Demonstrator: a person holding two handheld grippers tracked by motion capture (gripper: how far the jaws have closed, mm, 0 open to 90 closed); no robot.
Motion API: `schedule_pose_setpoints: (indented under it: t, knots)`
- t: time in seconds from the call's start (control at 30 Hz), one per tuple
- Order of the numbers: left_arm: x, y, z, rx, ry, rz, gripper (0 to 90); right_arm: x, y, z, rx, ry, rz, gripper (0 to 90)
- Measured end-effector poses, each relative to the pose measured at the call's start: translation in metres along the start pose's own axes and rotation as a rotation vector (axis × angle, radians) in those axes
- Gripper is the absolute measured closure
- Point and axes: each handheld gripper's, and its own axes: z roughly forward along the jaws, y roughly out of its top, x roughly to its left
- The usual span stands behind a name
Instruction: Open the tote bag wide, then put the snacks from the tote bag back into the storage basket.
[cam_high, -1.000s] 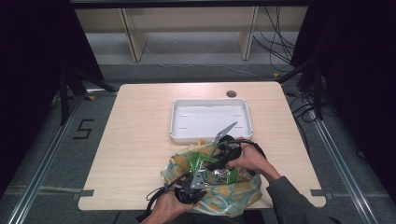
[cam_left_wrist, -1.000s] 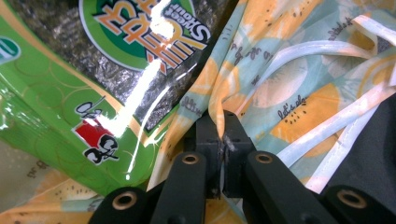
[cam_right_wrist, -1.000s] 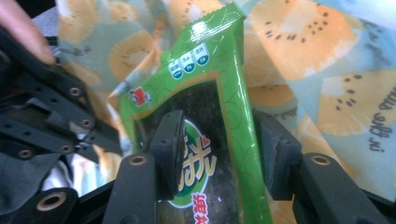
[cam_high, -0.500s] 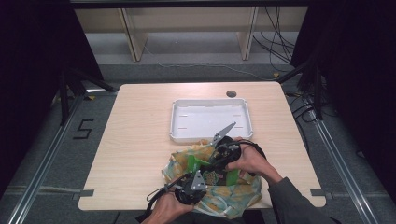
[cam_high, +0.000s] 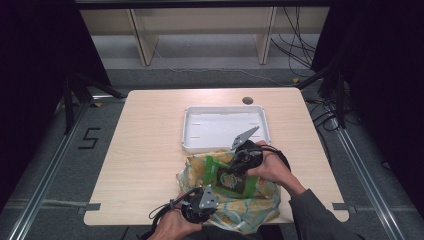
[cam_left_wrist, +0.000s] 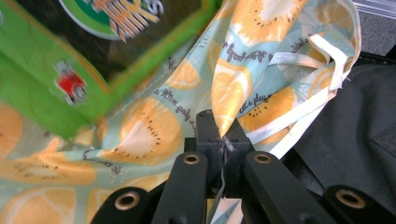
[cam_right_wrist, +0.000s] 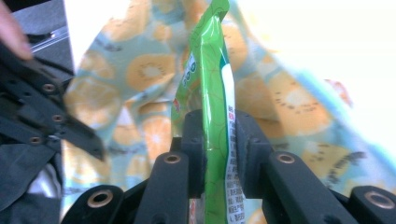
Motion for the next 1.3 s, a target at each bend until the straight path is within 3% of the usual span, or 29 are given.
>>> schedule_pose_setpoints:
  t: [0.13,0.23,0.27,0.33,0.37,0.5,0.87,0.9,0.93,1.0,1.03,1.07,1.1,1.2,1.23,1.3]
  knots:
    - [-0.001,0.0,-0.002,-0.002,-0.015,-0.01,85.1,-0.004,0.0,-0.002,0.001,-0.039,0.021,77.0]
    - [-0.001,0.001,-0.005,-0.025,-0.014,-0.029,71.0,-0.006,-0.001,-0.003,-0.006,-0.046,0.023,77.0]
    - [-0.001,0.002,-0.007,-0.031,-0.018,-0.038,67.1,-0.009,0.0,-0.004,-0.006,-0.05,-0.005,77.0]
    - [-0.002,0.004,-0.013,-0.079,-0.016,-0.068,55.1,-0.01,0.0,-0.004,-0.015,-0.064,-0.009,77.1]
    - [-0.001,0.005,-0.016,-0.087,-0.007,-0.069,49.3,-0.01,0.0,-0.005,-0.015,-0.073,0.014,77.0]
    - [0.0,0.006,-0.031,-0.119,0.016,-0.09,37.3,-0.011,0.001,-0.006,-0.02,-0.072,0.016,77.1]
    - [0.01,-0.006,-0.052,-0.162,0.066,-0.174,29.2,-0.004,0.005,-0.015,-0.058,-0.053,-0.004,77.1]
    - [0.013,-0.008,-0.056,-0.155,0.078,-0.157,29.1,-0.003,0.006,-0.015,-0.065,-0.059,-0.006,77.0]
    - [0.013,-0.009,-0.058,-0.161,0.084,-0.176,29.1,-0.004,0.006,-0.017,-0.067,-0.043,-0.03,77.1]
    - [0.014,-0.012,-0.062,-0.172,0.086,-0.198,28.8,-0.002,0.007,-0.018,-0.077,-0.057,-0.012,77.0]
    - [0.016,-0.013,-0.064,-0.175,0.09,-0.184,28.8,-0.002,0.007,-0.021,-0.074,-0.054,-0.019,77.0]
    - [0.016,-0.015,-0.066,-0.185,0.096,-0.205,28.8,0.0,0.007,-0.021,-0.082,-0.056,-0.01,77.0]
    - [0.018,-0.017,-0.07,-0.186,0.11,-0.194,28.8,0.001,0.008,-0.024,-0.074,-0.058,-0.001,77.0]
    - [0.017,-0.021,-0.076,-0.201,0.114,-0.233,28.9,0.003,0.01,-0.028,-0.104,-0.053,-0.022,77.1]
    - [0.017,-0.022,-0.077,-0.207,0.114,-0.233,28.9,0.003,0.011,-0.031,-0.115,-0.043,-0.04,77.0]
    - [0.018,-0.026,-0.081,-0.203,0.121,-0.225,28.9,0.006,0.013,-0.035,-0.121,-0.052,-0.018,77.1]
